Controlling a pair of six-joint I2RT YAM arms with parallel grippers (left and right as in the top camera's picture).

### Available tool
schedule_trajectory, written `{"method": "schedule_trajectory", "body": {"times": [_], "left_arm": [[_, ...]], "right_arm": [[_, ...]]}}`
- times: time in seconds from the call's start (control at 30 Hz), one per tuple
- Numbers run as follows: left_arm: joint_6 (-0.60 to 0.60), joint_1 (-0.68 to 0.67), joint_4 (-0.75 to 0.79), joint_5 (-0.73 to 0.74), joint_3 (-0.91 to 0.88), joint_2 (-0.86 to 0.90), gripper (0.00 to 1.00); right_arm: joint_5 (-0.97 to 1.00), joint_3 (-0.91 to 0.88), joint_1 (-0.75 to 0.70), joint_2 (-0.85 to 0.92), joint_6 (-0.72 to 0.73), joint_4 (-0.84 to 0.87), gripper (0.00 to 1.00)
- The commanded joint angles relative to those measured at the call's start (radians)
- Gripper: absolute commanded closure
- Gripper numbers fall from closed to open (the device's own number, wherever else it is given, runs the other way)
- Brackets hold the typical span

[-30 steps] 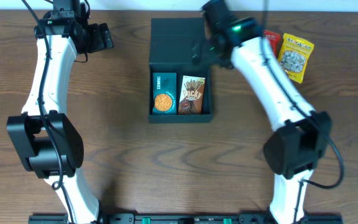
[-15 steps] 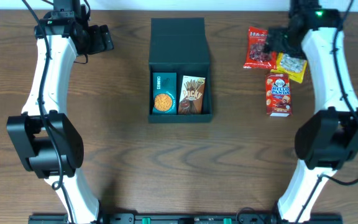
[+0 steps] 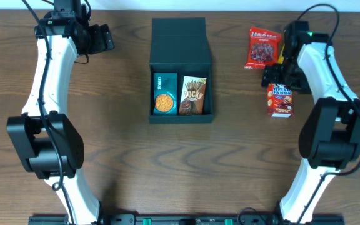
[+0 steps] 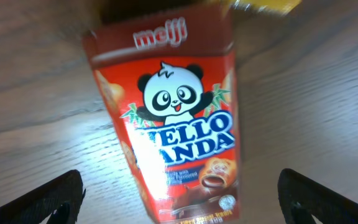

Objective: Pack container
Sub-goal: 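Move the right gripper back toward the red Hello Panda box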

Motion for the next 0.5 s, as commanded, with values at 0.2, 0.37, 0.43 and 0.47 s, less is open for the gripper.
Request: {"method": "schedule_trajectory", "body": {"times": [0.2, 0.37, 0.43, 0.47], "left_arm": [[-0.006, -0.011, 0.0, -0.003, 0.0, 0.014, 0.05], [-0.006, -0.015, -0.001, -0.003, 0.0, 0.014, 0.05], [-0.006, -0.017, -0.002, -0.003, 0.0, 0.014, 0.05], [-0.006, -0.018, -0.001, -0.003, 0.0, 0.014, 0.05]], "right_arm": [[-0.006, -0.101, 0.008, 0.01, -0.098, 0.113, 0.01], [0.002, -0.121, 0.008, 0.011, -0.14, 0.166, 0.03], [0.002, -0.122, 0.008, 0.013, -0.148, 0.181, 0.09], [0.001, -0.122, 0.008, 0.014, -0.151, 0.188, 0.16]]}}
